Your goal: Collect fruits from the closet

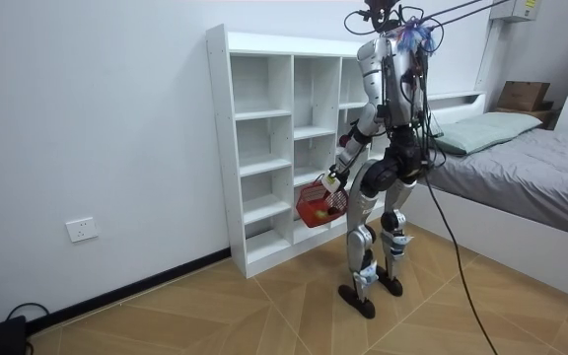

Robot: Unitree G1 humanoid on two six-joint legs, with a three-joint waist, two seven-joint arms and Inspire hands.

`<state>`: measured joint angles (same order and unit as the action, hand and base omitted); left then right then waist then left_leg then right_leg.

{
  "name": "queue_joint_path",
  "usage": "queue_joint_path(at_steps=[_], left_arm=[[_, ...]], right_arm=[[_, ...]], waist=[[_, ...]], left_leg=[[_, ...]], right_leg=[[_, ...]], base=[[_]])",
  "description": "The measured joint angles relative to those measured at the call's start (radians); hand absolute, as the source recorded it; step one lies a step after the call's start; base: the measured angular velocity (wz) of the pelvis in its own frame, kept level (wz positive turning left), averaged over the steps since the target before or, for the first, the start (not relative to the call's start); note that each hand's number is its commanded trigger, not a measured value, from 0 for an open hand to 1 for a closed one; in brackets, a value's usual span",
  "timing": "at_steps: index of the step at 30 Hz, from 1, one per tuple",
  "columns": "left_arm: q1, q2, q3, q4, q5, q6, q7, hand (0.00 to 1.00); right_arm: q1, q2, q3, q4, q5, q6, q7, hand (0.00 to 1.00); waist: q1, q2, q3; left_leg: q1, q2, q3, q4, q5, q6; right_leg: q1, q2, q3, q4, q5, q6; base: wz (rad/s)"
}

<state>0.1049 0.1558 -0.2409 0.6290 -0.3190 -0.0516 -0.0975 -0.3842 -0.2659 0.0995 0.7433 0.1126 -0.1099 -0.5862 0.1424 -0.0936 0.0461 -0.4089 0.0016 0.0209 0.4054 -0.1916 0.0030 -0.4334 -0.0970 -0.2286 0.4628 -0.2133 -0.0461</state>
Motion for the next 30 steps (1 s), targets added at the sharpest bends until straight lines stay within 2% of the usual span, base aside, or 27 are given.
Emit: queue_joint_path(at_steps=[5, 22, 27, 30], left_arm=[[0.000, 0.000, 0.005, 0.000, 0.009, 0.002, 0.000, 1.00], [-0.024, -0.011, 0.010, 0.041, 0.004, 0.003, -0.003, 1.00], [-0.031, -0.010, 0.000, 0.040, 0.001, 0.003, -0.003, 1.00], [-0.035, -0.020, 0.000, 0.039, 0.009, 0.004, -0.002, 1.00]], right_arm=[[-0.011, 0.000, -0.003, -0.001, -0.046, 0.003, 0.000, 0.00], [-0.051, 0.000, -0.002, 0.000, -0.047, 0.007, 0.000, 0.00], [-0.068, 0.000, 0.016, 0.001, -0.048, 0.020, 0.000, 0.00], [-0.069, -0.004, 0.016, 0.015, -0.072, 0.025, 0.008, 0.00]], waist=[[0.000, 0.000, -0.0002], [0.003, -0.002, 0.0002], [0.001, -0.004, 0.0011], [-0.001, -0.006, 0.0024]], left_leg=[[0.000, -0.001, 0.001, -0.001, 0.000, 0.000], [0.001, -0.001, 0.012, -0.010, 0.002, 0.003], [-0.021, -0.003, 0.019, -0.010, 0.004, 0.004], [-0.040, -0.008, 0.019, -0.010, 0.009, 0.006]], right_leg=[[-0.001, -0.001, 0.000, 0.001, 0.000, 0.001], [-0.008, -0.004, 0.007, 0.004, 0.000, 0.001], [-0.040, -0.007, 0.013, 0.023, -0.001, 0.001], [-0.062, -0.012, 0.015, 0.034, -0.001, 0.001]], base=[[0.00], [0.00], [-0.02], [0.02]])
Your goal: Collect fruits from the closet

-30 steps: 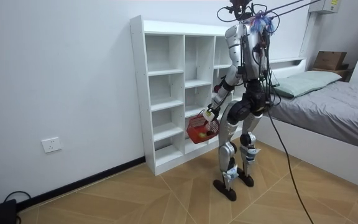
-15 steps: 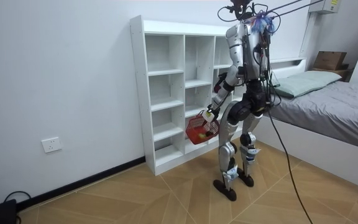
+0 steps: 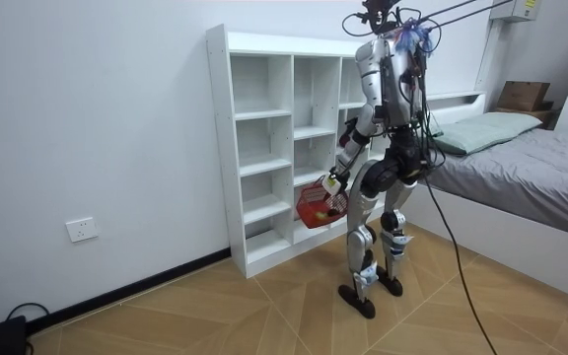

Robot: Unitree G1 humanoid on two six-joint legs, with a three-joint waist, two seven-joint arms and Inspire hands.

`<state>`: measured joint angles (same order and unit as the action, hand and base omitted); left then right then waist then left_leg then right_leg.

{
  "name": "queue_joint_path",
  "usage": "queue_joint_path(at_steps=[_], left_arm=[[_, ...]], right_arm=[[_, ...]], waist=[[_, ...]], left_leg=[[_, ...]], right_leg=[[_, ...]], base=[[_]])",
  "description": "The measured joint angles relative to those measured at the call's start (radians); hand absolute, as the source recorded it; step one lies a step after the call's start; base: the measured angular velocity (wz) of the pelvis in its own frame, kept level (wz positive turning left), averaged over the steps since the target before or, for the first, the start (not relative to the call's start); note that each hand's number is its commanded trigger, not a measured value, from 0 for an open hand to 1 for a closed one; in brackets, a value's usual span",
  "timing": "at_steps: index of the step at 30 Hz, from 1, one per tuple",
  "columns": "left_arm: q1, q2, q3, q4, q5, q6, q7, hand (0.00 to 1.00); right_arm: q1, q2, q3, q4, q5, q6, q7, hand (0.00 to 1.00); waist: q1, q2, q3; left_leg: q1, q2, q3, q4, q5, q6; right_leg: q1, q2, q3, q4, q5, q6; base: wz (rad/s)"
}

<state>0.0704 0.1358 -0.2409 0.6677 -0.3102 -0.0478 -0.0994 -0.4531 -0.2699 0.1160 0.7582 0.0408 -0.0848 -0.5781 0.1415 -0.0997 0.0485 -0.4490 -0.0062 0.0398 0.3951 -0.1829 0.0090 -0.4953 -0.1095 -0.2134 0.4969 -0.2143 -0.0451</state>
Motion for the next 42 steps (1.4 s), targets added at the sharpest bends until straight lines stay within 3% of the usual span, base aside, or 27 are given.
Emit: queue_joint_path(at_steps=[9, 31, 34, 36, 42], left_arm=[[-0.010, -0.002, -0.011, -0.007, -0.003, 0.006, 0.006, 1.00], [-0.022, -0.002, -0.058, -0.035, -0.012, 0.006, 0.026, 1.00], [-0.021, -0.003, -0.059, -0.045, -0.012, 0.007, 0.021, 1.00], [-0.021, -0.003, -0.059, -0.053, -0.013, 0.007, 0.020, 1.00], [-0.020, -0.002, -0.066, -0.067, -0.012, 0.015, 0.018, 1.00]], right_arm=[[0.000, -0.008, -0.001, 0.039, -0.017, 0.044, 0.031, 0.00], [-0.038, -0.018, -0.009, 0.050, -0.018, 0.055, 0.033, 0.00], [-0.039, -0.023, -0.010, 0.050, -0.044, 0.055, 0.023, 0.00], [-0.040, -0.026, -0.010, 0.050, -0.046, 0.055, 0.013, 0.00], [-0.040, -0.029, -0.010, 0.051, -0.046, 0.056, -0.016, 0.00]], waist=[[-0.003, -0.004, 0.0022], [-0.004, -0.003, 0.0032], [-0.004, -0.003, 0.0043], [0.001, -0.003, 0.0093], [0.001, -0.003, 0.0111]], left_leg=[[-0.050, -0.007, 0.000, 0.015, 0.006, 0.005], [-0.121, -0.008, -0.001, 0.050, 0.006, 0.005], [-0.133, -0.013, -0.001, 0.062, 0.006, 0.005], [-0.136, -0.014, -0.002, 0.074, 0.005, 0.005], [-0.145, -0.011, -0.007, 0.087, 0.004, 0.002]], right_leg=[[-0.048, -0.011, -0.004, 0.007, 0.001, 0.002], [-0.115, -0.016, -0.002, 0.038, -0.002, -0.001], [-0.134, -0.026, -0.003, 0.066, -0.011, -0.005], [-0.137, -0.028, -0.001, 0.083, -0.017, -0.008], [-0.145, -0.030, -0.007, 0.097, -0.021, -0.012]], base=[[0.01], [0.00], [0.04], [0.00], [0.02]])
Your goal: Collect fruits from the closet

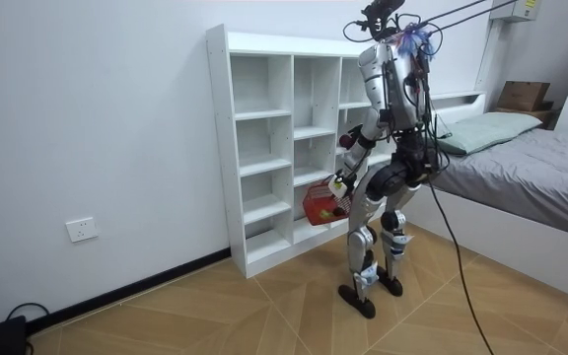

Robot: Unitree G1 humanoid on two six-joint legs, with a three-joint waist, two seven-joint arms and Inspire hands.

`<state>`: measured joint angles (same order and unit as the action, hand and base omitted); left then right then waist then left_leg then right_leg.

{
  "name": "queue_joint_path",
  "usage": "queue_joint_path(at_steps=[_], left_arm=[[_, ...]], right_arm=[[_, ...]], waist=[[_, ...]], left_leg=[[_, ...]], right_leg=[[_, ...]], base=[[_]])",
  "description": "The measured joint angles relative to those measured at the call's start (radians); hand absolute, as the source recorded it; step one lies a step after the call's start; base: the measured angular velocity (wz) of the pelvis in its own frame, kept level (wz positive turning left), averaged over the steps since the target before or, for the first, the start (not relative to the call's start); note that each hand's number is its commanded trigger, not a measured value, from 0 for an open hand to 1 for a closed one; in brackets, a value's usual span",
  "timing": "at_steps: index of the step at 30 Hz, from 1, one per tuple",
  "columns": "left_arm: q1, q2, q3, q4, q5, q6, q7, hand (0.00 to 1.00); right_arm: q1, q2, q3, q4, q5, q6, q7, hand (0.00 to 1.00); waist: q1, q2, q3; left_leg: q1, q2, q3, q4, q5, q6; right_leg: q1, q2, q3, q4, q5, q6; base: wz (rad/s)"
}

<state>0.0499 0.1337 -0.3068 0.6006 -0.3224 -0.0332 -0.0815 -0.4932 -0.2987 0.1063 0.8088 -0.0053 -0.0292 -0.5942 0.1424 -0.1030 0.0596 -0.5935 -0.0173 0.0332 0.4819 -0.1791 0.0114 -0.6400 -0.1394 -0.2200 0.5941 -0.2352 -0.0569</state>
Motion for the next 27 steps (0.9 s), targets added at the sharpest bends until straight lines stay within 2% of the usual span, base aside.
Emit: queue_joint_path(at_steps=[9, 27], left_arm=[[0.001, 0.001, -0.014, -0.026, -0.001, 0.002, -0.009, 1.00], [0.002, 0.007, -0.014, -0.035, -0.001, 0.002, -0.010, 1.00]], right_arm=[[-0.002, -0.022, 0.000, 0.002, 0.001, 0.000, -0.015, 0.00], [-0.006, -0.026, 0.006, 0.002, 0.010, -0.001, 0.010, 0.00]], waist=[[0.000, -0.001, 0.0000], [0.001, -0.001, -0.0011]], left_leg=[[-0.033, 0.000, 0.000, 0.021, 0.000, 0.000], [-0.041, 0.005, 0.000, 0.019, 0.002, -0.004]], right_leg=[[-0.032, -0.003, 0.001, 0.020, 0.002, -0.003], [-0.039, 0.004, 0.000, 0.015, 0.007, -0.010]], base=[[0.00], [0.00]])
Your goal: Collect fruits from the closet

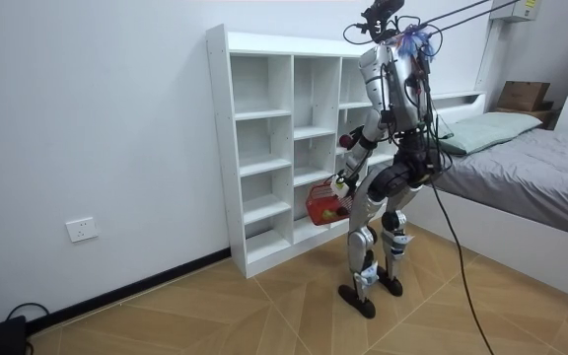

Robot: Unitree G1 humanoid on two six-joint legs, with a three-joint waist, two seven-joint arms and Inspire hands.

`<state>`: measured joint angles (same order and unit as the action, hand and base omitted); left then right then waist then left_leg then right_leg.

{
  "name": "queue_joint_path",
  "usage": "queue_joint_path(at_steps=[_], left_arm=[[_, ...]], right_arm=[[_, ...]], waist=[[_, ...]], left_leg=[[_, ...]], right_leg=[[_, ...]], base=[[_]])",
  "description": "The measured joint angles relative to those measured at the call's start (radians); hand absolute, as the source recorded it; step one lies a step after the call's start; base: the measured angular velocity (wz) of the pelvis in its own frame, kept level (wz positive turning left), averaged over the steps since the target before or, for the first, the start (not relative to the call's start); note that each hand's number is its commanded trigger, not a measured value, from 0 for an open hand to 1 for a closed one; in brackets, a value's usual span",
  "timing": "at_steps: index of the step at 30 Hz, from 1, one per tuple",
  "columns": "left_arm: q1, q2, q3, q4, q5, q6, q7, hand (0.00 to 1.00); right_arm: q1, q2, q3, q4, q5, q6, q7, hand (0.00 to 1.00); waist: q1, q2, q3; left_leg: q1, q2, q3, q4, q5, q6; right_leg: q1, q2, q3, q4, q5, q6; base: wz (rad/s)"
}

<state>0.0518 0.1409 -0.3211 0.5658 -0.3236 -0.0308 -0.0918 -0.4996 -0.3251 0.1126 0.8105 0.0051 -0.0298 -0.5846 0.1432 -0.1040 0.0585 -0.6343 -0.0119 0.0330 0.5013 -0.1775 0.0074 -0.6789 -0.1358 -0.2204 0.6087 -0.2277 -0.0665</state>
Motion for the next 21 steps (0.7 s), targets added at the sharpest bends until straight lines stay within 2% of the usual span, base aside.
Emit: queue_joint_path(at_steps=[14, 21], left_arm=[[0.002, 0.018, -0.017, -0.011, -0.001, 0.000, -0.008, 1.00], [0.002, 0.018, -0.015, -0.011, -0.024, 0.002, -0.027, 1.00]], right_arm=[[0.000, -0.002, 0.024, 0.000, -0.011, 0.000, 0.010, 0.00], [0.000, -0.002, 0.039, -0.007, -0.078, 0.005, 0.010, 0.00]], waist=[[0.003, 0.000, -0.0011], [0.025, -0.001, -0.0015]], left_leg=[[0.003, 0.000, 0.002, 0.002, 0.000, 0.000], [0.010, 0.000, 0.011, 0.002, 0.000, 0.000]], right_leg=[[0.002, 0.001, 0.002, 0.000, 0.002, 0.000], [-0.001, 0.000, 0.014, 0.009, 0.003, 0.000]], base=[[0.00], [-0.03]])
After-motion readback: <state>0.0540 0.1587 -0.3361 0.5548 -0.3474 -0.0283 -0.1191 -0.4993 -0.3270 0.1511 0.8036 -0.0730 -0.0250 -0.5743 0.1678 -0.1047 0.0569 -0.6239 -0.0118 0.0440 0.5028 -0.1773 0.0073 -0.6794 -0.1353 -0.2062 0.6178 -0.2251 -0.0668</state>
